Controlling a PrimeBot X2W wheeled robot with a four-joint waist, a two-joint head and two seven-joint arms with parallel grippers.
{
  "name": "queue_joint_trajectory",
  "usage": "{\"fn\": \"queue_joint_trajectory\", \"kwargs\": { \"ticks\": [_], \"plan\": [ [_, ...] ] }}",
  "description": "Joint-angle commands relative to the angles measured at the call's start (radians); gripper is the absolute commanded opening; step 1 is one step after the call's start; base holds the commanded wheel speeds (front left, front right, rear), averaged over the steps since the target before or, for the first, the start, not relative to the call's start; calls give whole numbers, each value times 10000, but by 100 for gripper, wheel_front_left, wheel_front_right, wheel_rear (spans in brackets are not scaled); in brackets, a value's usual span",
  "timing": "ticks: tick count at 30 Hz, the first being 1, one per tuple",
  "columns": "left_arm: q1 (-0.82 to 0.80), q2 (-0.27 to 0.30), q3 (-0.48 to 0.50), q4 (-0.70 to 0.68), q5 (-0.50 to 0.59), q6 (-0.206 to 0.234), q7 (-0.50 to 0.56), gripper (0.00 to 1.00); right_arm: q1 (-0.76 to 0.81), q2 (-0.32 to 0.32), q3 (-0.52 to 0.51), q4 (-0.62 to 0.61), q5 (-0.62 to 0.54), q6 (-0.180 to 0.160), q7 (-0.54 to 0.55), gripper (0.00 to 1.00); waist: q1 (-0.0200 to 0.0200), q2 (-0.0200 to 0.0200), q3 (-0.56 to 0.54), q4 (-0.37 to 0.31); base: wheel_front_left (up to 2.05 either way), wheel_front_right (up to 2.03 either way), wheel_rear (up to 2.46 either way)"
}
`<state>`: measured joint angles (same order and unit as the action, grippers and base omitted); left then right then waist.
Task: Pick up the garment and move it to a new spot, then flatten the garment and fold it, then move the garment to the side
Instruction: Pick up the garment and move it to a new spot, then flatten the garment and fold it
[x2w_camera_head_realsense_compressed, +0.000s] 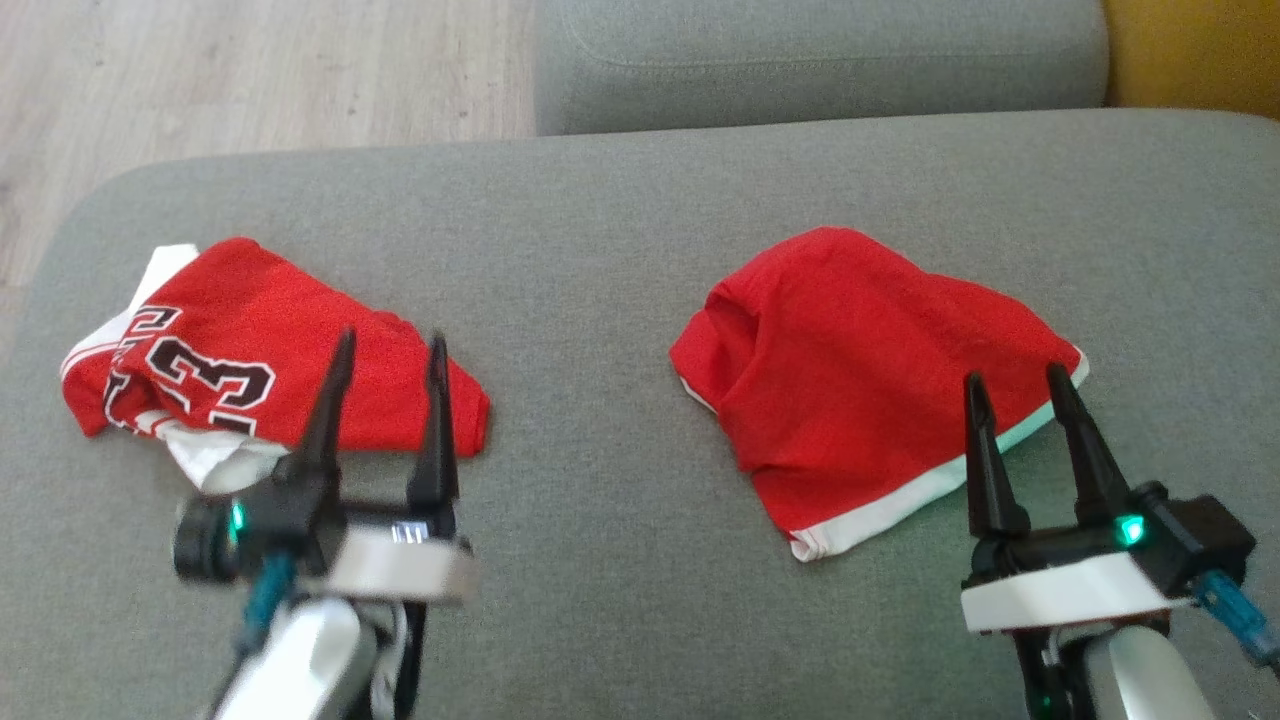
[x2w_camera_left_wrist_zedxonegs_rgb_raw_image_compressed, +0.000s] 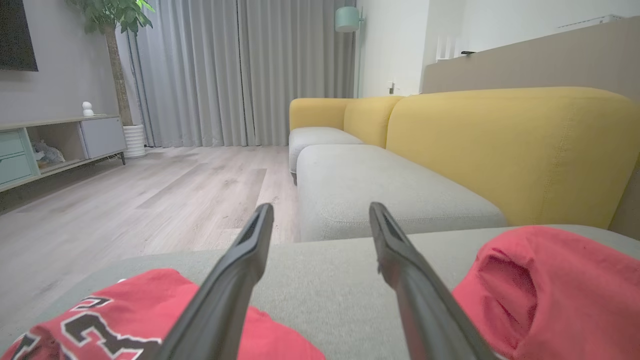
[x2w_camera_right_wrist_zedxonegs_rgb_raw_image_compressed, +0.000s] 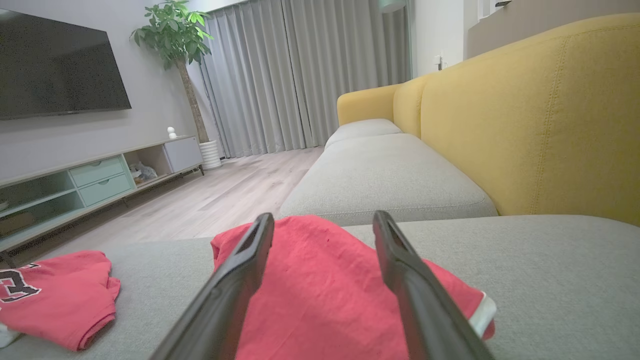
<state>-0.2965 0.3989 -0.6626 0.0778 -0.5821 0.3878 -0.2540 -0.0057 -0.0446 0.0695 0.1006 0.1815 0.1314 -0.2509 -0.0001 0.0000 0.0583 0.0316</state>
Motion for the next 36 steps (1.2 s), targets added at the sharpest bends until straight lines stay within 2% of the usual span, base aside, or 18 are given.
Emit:
{"fn": "queue_joint_trajectory", "kwargs": {
  "ticks": [1, 3, 7, 13, 17, 24, 36],
  "plan": [
    [-52, 79, 666, -342, 250, 52, -75, 100, -124, -56, 188, -273, -110, -7, -109, 100, 1, 0, -55, 31, 0, 0, 0],
    [554, -315, 1080, -468, 559, -63, -75, 100, -50, -56, 175, -269, -140, -7, -109, 100, 1, 0, -73, 48, 0, 0, 0],
    [1207, -918, 1708, -449, 1175, -625, -76, 100, 35, -56, 214, -229, -197, -7, -109, 100, 1, 0, -139, 81, 0, 0, 0],
    [1417, -1429, 2428, -93, 1795, -1497, -77, 100, 53, -56, 476, -214, -338, -7, -109, 100, 1, 0, -210, 118, 0, 0, 0],
    [1414, -1657, 2678, 35, 2057, -1822, -77, 100, 68, -56, 755, -61, -481, -7, -109, 100, 1, 0, -172, 186, 0, 0, 0],
    [1425, -2231, 3155, 384, 2502, -2536, -77, 100, -367, -56, 1732, 1693, -857, -7, 522, 100, 1, 0, 58, 535, 0, 0, 0],
    [1162, -2883, 3748, 440, 3140, -3203, -78, 100, -1327, -56, 1876, 3556, -1523, -7, 2015, 100, 1, 0, 660, 1181, 0, 0, 0]
  ]
}}
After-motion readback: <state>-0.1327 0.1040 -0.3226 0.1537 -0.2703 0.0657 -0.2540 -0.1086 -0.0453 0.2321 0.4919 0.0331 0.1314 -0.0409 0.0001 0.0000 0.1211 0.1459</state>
